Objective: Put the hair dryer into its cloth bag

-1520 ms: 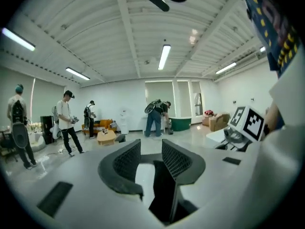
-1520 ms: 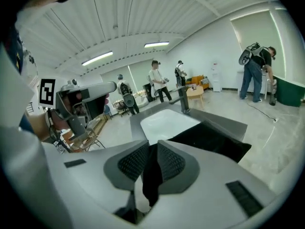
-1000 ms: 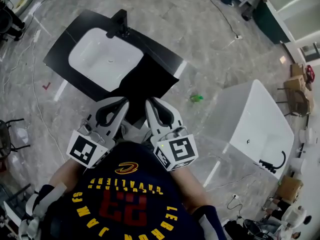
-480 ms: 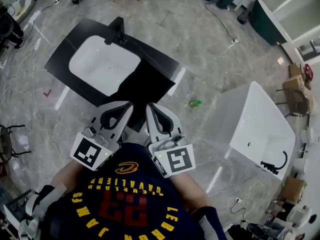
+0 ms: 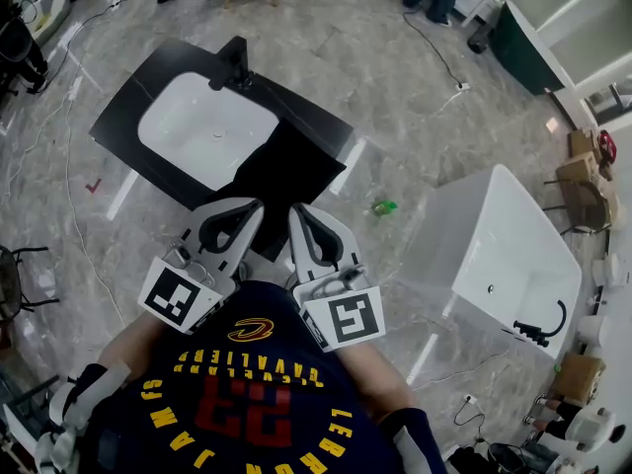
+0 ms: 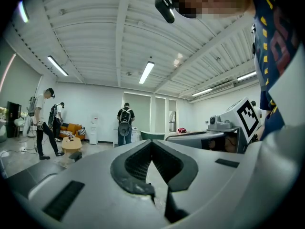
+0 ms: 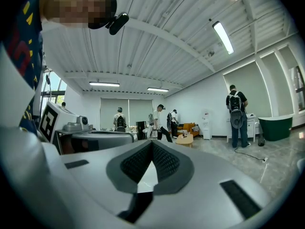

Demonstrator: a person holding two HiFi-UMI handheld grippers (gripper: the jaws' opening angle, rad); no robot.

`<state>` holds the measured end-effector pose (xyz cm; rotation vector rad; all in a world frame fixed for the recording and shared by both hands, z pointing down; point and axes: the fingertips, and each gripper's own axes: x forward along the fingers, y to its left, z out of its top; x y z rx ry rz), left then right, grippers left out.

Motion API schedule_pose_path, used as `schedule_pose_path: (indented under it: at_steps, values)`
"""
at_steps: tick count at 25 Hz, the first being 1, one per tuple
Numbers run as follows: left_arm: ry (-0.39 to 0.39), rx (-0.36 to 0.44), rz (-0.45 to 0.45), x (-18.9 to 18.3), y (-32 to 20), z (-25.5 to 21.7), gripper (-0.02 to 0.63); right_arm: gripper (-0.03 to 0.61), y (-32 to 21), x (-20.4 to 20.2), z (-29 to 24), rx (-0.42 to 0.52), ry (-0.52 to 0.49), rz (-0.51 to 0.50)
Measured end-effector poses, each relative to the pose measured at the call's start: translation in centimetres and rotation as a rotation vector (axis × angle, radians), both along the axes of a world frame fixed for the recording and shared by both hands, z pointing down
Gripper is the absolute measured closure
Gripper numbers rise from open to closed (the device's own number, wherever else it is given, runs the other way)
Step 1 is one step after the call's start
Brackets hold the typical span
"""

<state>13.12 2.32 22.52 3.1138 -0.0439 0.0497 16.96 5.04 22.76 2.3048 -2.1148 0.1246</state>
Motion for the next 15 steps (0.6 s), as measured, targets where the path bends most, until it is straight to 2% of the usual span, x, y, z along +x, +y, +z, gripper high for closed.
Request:
schedule_pose_path:
  at_steps: [12, 15]
  values:
    - [-0.009, -0.004, 0.000, -0.65, 0.15, 0.24, 0.611, 0.571, 0.68, -0.45, 0.06, 0.001, -0.002, 0.016]
    - [0.011, -0.011, 0.000, -0.76, -0.11, -0.25, 0.611, 0.571, 0.58, -0.50, 0.00, 0.002, 0.000, 0.019]
